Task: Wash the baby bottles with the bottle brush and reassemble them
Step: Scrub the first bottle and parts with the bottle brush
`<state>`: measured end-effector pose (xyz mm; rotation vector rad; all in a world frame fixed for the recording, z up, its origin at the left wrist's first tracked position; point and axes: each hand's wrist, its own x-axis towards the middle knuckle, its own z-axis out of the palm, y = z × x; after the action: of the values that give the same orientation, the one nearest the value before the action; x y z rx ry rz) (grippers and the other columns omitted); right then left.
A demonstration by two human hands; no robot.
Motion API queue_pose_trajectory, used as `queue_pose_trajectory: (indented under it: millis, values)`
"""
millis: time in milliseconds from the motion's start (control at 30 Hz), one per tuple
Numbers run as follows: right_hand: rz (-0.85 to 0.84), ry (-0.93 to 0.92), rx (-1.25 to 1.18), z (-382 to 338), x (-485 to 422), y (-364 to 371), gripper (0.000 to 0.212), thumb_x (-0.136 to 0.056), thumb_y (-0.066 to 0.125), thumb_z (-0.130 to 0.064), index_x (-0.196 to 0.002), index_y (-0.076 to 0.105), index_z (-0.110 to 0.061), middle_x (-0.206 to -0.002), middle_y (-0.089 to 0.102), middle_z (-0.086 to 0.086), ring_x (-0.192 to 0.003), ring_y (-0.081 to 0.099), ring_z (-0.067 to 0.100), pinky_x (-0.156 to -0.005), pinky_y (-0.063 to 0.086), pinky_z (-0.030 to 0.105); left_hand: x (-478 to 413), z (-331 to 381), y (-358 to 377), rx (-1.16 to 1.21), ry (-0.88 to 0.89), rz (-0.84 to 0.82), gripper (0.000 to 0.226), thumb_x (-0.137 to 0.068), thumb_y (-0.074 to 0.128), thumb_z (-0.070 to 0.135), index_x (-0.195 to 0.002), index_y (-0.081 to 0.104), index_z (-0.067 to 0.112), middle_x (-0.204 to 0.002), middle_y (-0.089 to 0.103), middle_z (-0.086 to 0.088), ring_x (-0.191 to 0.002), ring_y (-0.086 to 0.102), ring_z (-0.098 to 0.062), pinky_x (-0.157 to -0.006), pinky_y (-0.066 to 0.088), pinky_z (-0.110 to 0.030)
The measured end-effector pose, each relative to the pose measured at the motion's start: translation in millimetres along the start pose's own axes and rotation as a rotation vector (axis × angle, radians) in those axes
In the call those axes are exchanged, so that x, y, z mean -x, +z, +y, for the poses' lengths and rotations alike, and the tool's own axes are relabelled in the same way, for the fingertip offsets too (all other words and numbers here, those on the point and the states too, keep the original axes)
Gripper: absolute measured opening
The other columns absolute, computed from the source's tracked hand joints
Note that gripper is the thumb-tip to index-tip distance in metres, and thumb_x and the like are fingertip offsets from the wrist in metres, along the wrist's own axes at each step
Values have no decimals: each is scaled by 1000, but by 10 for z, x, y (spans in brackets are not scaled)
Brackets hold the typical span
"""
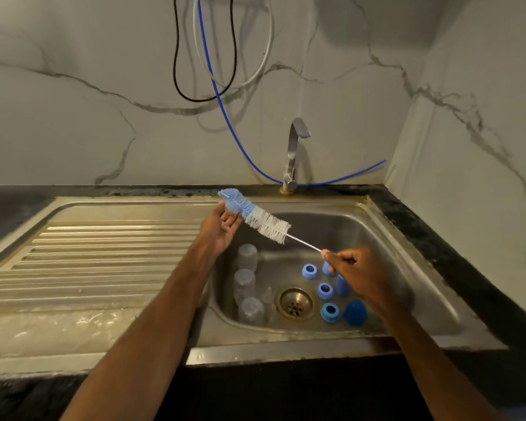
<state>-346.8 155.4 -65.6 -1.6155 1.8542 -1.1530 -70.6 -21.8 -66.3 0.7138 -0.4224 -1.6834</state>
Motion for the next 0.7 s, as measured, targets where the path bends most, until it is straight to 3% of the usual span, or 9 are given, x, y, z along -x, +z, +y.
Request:
queue_pose_trajectory:
  millis: [133,233,333,500,600,700]
  values:
    - [28,-50,34,11,52,27,72,-78,59,-77,-66,69,-7,-60,65,12,-59,65,29,-67,56,50,26,38,-17,12,115,54,39,-107,50,21,-141,51,1,-134,64,-19,-114,69,-29,-82,61,-34]
    - [69,-59,35,-11,45,-13,51,-89,69,-54,-60,69,-13,-50,62,-2,-47,57,7,-57,51,37,11,106,-55,109,176,57,37,-108,47,15,-142,46,0,-124,68,-18,-106,72,-27,-79,63,-34]
    - [99,-69,57,28,33,-39,43,-92,72,-40,-54,66,-20,-46,60,-12,-45,56,2,-59,45,27,-51,170,-111,151,176,12,38,-109,44,13,-144,45,-4,-127,69,-20,-110,72,-31,-86,62,-38]
    - [54,-64,106,84,18,-29,43,-92,71,-41,-55,66,-20,-47,60,-7,-45,54,3,-57,46,28,7,86,-23,-134,217,-105,46,-110,43,30,-149,41,6,-140,63,-11,-123,66,-25,-105,53,-42]
    - [65,-70,90,87,26,-51,44,-92,71,-40,-53,64,-22,-48,60,-6,-45,54,5,-57,46,30,21,62,3,-260,273,-85,43,-108,49,29,-143,47,5,-132,68,-7,-118,68,-23,-101,56,-39]
    - [79,-95,124,40,45,-37,47,-92,72,-36,-50,58,-22,-44,56,-17,-45,54,2,-57,41,26,-15,31,-12,-390,329,-57,40,-106,54,30,-134,58,2,-125,73,-5,-115,70,-22,-102,55,-45]
